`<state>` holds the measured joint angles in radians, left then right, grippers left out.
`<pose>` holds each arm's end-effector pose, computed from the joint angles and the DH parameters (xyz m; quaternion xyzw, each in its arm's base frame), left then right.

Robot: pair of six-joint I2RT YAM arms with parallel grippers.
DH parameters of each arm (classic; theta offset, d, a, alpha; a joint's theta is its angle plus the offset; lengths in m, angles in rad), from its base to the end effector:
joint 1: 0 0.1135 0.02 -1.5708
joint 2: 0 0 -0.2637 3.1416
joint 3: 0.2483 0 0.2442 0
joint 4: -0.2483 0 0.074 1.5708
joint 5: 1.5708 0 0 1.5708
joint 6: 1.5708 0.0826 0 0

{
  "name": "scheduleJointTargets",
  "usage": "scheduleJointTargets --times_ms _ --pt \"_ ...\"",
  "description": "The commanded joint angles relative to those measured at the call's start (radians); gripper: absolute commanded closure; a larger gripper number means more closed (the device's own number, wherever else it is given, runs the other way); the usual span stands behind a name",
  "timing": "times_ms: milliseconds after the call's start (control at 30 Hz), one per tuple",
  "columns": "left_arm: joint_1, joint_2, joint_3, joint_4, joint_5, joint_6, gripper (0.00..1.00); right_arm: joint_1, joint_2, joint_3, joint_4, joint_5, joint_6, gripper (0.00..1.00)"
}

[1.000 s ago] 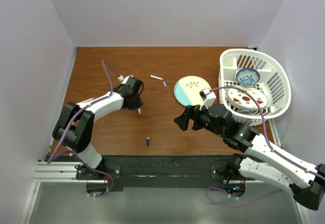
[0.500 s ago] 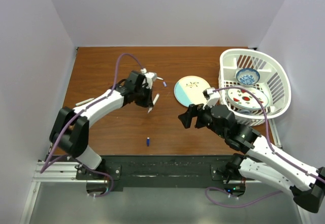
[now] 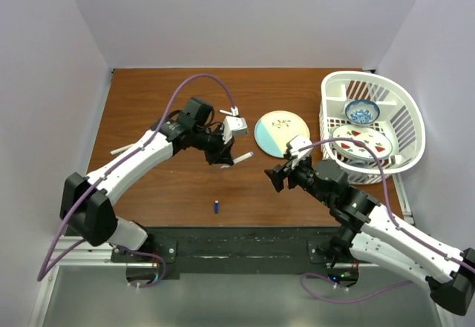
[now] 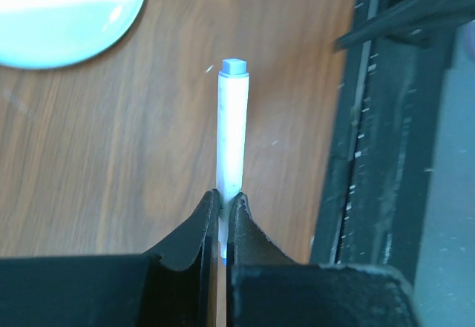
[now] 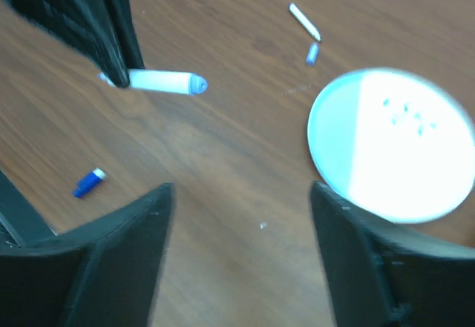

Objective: Insert the pens into the pen caps

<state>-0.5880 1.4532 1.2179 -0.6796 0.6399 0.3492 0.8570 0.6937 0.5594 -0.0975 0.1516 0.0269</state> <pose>0.2379 -0.2179 0.2674 0.4963 0.7560 -0.3321 0.2681 0.1478 0.1516 0.2741 -0.2723 0.7344 0.2110 0.5848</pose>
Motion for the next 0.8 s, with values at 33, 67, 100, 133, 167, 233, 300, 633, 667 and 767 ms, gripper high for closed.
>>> scheduleJointTargets --times_ms 33,67,100,133,167,233,300,633,667,767 --pt "-0.003 0.036 0.055 -0.035 0.184 -0.047 1.0 0.014 0.073 0.009 0.165 -0.017 -0.376 0.28" --pt "-0.003 0.045 0.057 -0.035 0.201 -0.087 1.0 0.019 0.09 0.025 0.171 0.009 -0.412 0.27" --pt "-0.003 0.053 0.055 -0.032 0.236 -0.105 1.0 0.023 0.107 0.043 0.156 0.034 -0.45 0.27" --pt "-0.003 0.052 0.049 -0.023 0.25 -0.127 1.0 0.028 0.115 0.06 0.156 0.031 -0.538 0.27" --pt "-0.003 0.047 0.042 0.017 0.263 -0.188 1.0 0.033 0.11 0.06 0.163 0.02 -0.582 0.27" --pt "-0.003 0.016 0.02 0.06 0.285 -0.257 1.0 0.034 0.089 0.041 0.211 -0.029 -0.692 0.27" --pt "-0.003 -0.017 0.005 0.12 0.309 -0.373 1.0 0.034 0.047 0.007 0.278 -0.088 -0.777 0.26" --pt "-0.003 -0.03 -0.113 0.265 0.511 -0.72 1.0 0.097 0.024 -0.072 0.334 -0.221 -1.099 0.37" --pt "-0.003 -0.039 -0.121 0.302 0.515 -0.752 1.0 0.118 0.027 -0.07 0.328 -0.192 -1.116 0.37" --pt "-0.003 -0.066 -0.126 0.336 0.555 -0.783 1.0 0.158 0.03 -0.059 0.314 -0.167 -1.157 0.38"
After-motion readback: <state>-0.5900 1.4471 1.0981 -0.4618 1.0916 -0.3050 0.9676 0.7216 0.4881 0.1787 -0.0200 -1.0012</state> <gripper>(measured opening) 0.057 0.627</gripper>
